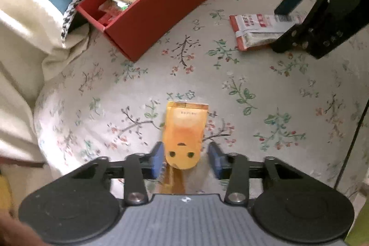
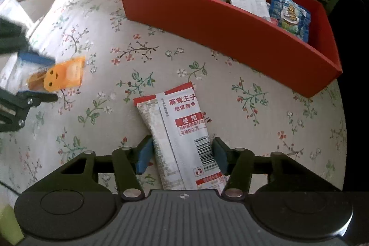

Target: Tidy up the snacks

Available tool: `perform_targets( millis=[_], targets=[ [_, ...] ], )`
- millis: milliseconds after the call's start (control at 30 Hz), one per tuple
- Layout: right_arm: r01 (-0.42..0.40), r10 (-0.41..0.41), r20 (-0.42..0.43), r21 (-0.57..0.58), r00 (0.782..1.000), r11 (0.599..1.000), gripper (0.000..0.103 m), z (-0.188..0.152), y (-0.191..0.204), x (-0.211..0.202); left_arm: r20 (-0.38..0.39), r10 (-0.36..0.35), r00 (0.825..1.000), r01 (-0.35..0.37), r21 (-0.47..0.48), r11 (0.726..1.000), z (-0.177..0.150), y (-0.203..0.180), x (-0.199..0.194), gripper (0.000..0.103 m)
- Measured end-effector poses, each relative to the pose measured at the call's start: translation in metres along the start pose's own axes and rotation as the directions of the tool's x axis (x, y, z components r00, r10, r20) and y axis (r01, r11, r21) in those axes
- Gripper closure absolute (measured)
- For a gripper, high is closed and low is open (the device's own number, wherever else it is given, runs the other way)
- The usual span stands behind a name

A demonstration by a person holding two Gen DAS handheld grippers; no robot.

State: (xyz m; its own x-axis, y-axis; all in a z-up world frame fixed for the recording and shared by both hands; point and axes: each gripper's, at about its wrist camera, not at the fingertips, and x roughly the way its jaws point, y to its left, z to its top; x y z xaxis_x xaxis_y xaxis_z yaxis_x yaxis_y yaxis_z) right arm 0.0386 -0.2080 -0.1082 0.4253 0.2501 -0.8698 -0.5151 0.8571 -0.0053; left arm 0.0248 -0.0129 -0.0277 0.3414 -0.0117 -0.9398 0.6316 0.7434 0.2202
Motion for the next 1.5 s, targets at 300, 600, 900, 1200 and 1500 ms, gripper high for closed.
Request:
perform_targets(
  millis=[300,600,900,1200,1500],
  targets=[
    [-0.006,0.006,0.022,0.018,1.000,1.000,0.046,-0.013,0.018,-0.012,0.041,0.018,0.999,-0.012,-0.147,0.989,-0.007,-0.016,-0.007,0.103],
    [-0.022,0.017,0.073,0.068,0.997,0.997,0.046,-0.017,0.022,-0.027,0.091,0.059,0.994,-0.038,-0.217,0.975,-0.007,-0.011,-0.018,0.103],
    [-0.023,0.009,0.139,0.100,0.990,0.995,0.046,-0.016,0.019,-0.042,0.150,0.071,0.986,-0.028,-0.270,0.962,-0.002,-0.004,-0.036,0.103],
    [-0.038,0.000,0.235,0.157,0.972,0.987,0.046,-0.008,0.005,-0.063,0.258,0.092,0.962,0.008,-0.365,0.931,0.014,0.016,-0.065,0.103],
    [-0.056,-0.002,0.278,0.201,0.960,0.978,0.046,-0.004,-0.009,-0.071,0.296,0.021,0.955,0.068,-0.288,0.955,0.013,0.031,-0.076,0.102]
  ],
)
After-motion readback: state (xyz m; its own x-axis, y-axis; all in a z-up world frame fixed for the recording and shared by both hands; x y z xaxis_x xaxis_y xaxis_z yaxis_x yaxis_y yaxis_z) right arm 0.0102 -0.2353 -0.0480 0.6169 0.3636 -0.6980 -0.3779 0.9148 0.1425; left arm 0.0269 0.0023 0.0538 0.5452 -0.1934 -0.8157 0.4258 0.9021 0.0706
